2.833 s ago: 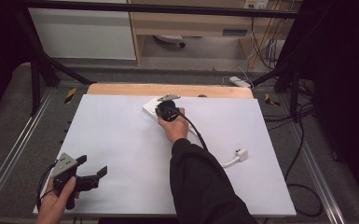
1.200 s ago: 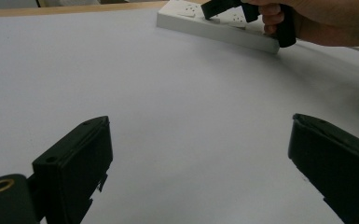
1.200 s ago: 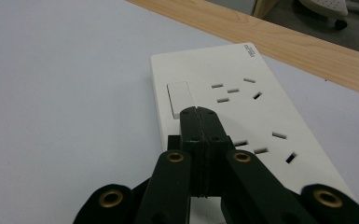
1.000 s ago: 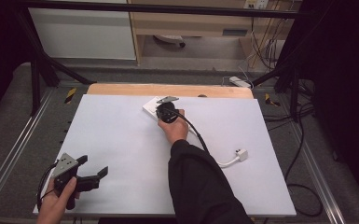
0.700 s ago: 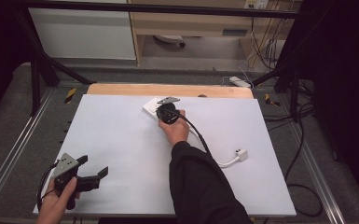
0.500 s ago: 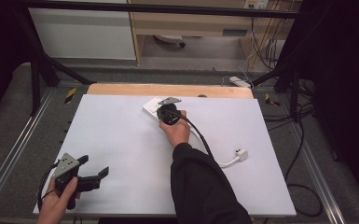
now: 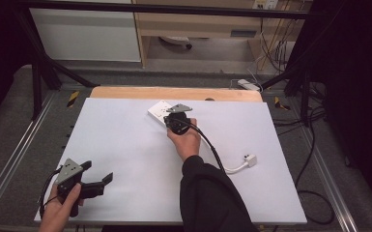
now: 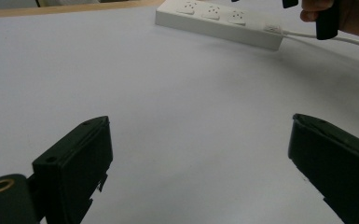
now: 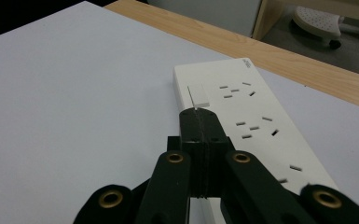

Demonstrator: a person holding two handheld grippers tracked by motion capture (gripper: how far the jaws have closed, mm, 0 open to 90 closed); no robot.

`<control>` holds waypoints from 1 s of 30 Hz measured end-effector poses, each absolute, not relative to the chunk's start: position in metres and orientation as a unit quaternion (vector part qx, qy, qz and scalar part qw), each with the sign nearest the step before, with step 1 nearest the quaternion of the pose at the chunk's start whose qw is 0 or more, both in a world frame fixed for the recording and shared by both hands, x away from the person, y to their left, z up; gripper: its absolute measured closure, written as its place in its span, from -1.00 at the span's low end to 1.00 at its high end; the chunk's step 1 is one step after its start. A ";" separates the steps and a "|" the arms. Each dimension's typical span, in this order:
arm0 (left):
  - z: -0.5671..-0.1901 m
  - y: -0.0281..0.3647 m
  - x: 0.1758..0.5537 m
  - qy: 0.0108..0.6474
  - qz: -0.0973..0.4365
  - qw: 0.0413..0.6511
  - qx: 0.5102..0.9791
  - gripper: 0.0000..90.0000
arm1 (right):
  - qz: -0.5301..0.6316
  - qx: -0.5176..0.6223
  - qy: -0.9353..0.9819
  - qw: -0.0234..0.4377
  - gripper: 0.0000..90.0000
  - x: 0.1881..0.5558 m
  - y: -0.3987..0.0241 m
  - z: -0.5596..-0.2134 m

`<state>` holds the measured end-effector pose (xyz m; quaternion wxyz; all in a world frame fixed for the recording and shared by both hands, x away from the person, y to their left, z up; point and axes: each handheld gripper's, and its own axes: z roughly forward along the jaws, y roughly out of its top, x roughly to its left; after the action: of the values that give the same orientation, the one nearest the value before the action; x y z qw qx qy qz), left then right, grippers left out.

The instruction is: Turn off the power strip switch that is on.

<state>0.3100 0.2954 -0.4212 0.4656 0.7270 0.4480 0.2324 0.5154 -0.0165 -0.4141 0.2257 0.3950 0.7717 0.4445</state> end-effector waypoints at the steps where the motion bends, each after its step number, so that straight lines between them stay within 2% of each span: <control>1: -0.421 0.295 0.310 0.449 0.231 0.465 0.727 -0.86 | 0.448 0.397 0.769 0.225 1.00 0.513 -0.018 -0.412; 7: -0.422 0.293 0.310 0.446 0.232 0.464 0.729 -0.86 | 0.458 0.396 0.763 0.226 0.98 0.504 -0.025 -0.402; 11: -0.422 0.293 0.309 0.445 0.232 0.462 0.731 -0.86 | 0.463 0.394 0.764 0.216 0.90 0.498 -0.027 -0.399; 17: -0.422 0.292 0.308 0.445 0.234 0.461 0.731 -0.86 | 0.473 0.399 0.759 0.202 0.65 0.488 -0.031 -0.392; 30: -0.423 0.292 0.308 0.445 0.234 0.456 0.734 -0.86 | 0.470 0.414 0.756 0.192 -0.30 0.482 -0.044 -0.374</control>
<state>0.3081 0.2921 -0.4227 0.4558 0.7342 0.4453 0.2342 0.4817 -0.0438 -0.3738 0.1922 0.4144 0.7555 0.4696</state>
